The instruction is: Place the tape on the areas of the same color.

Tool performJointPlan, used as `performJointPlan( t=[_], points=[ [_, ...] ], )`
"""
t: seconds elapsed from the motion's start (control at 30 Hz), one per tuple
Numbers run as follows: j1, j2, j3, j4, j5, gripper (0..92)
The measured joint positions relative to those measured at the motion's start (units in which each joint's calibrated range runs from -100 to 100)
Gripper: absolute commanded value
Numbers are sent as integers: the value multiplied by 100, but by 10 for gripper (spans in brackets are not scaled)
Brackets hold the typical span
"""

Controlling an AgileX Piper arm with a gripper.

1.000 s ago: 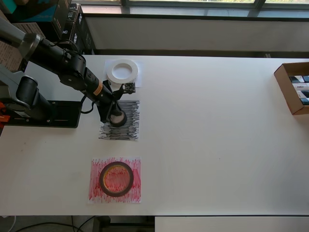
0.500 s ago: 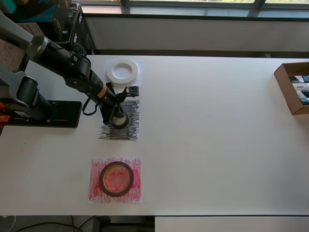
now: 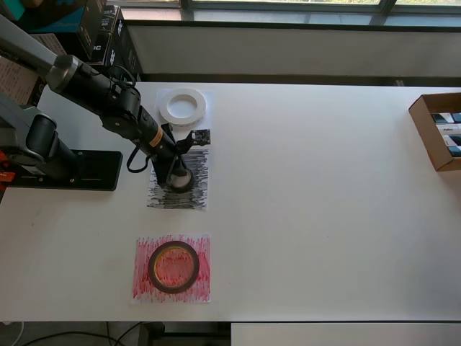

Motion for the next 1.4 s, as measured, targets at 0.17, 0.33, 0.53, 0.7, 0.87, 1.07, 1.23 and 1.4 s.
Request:
performJointPlan(
  t=[0.17, 0.33, 0.53, 0.7, 0.87, 1.07, 1.23, 1.4],
  points=[
    [0, 0, 0, 0, 0, 0],
    [94, 0, 0, 0, 0, 0],
    [161, 0, 0, 0, 0, 0],
    [161, 0, 0, 0, 0, 7],
    [161, 0, 104, 2, 0, 157],
    [161, 0, 115, -11, -75, 457],
    [161, 0, 115, -11, -76, 470],
    [161, -100, 81, 5, -76, 471]
  ],
)
